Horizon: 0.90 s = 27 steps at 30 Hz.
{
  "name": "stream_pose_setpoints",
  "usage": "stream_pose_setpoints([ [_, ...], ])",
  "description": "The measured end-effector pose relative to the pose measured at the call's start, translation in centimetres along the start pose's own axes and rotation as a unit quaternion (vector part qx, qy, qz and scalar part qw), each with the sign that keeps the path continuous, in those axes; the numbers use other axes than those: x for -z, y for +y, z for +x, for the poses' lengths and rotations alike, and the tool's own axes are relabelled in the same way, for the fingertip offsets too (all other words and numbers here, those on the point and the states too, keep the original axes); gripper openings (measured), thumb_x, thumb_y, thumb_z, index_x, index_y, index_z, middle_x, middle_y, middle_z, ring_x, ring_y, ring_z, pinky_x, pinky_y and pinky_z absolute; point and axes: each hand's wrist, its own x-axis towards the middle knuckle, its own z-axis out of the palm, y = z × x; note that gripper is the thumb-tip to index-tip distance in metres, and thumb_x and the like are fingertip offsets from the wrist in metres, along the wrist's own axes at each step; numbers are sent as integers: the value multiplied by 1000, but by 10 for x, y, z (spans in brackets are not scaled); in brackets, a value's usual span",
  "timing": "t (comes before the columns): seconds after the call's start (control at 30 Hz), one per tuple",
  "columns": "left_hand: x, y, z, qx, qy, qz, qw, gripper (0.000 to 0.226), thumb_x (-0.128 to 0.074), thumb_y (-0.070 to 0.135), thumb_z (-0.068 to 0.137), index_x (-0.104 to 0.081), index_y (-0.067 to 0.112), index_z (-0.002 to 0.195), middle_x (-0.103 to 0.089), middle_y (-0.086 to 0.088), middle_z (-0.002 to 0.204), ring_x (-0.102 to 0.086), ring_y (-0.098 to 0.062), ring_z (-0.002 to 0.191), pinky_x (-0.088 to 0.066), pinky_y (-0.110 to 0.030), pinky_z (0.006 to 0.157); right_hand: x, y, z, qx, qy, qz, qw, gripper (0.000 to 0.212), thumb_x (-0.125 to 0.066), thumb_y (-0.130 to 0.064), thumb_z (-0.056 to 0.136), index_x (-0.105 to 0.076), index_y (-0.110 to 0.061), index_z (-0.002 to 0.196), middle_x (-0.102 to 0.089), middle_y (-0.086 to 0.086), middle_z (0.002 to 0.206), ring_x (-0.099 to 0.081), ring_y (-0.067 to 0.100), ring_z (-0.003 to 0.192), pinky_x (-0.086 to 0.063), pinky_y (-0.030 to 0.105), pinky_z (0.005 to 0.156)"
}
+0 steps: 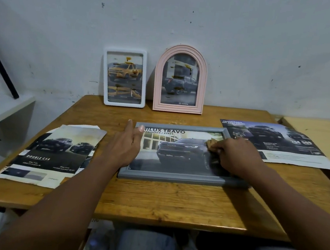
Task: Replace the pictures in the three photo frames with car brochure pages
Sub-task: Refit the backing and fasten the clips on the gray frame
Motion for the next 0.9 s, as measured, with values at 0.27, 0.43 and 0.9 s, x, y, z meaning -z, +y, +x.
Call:
stream_pose_setpoints([
  [0.27, -3, -4, 3, 15, 15, -22, 1000, 73, -14, 63, 103, -16, 19, 162, -32, -13, 162, -30, -34, 148, -27, -49, 115, 0, -113, -8, -67, 29, 101, 992, 22, -49, -15, 95, -60, -10, 114, -66, 13, 111, -61, 33, 105, -50, 40, 84],
  [0.43, -7, -17, 13, -4, 20, -57, 998, 89, -6, 78, 93, -36, 15, 149, -52, -16, 146, -50, -33, 130, -40, -51, 105, -11, -176, -10, 73, 32, 214, 974, 22, -64, -32, 86, -71, -15, 99, -67, 9, 100, -51, 30, 106, -46, 40, 91],
  [0.9, -12, -18, 14, -6, 26, -43, 999, 77, -8, 68, 100, -26, 23, 159, -31, -9, 163, -29, -32, 149, -25, -49, 117, 3, -17, -17, 218, -114, 162, 956, 32, -58, -33, 97, -63, -50, 124, -54, -6, 112, -50, 12, 103, -41, 35, 95],
])
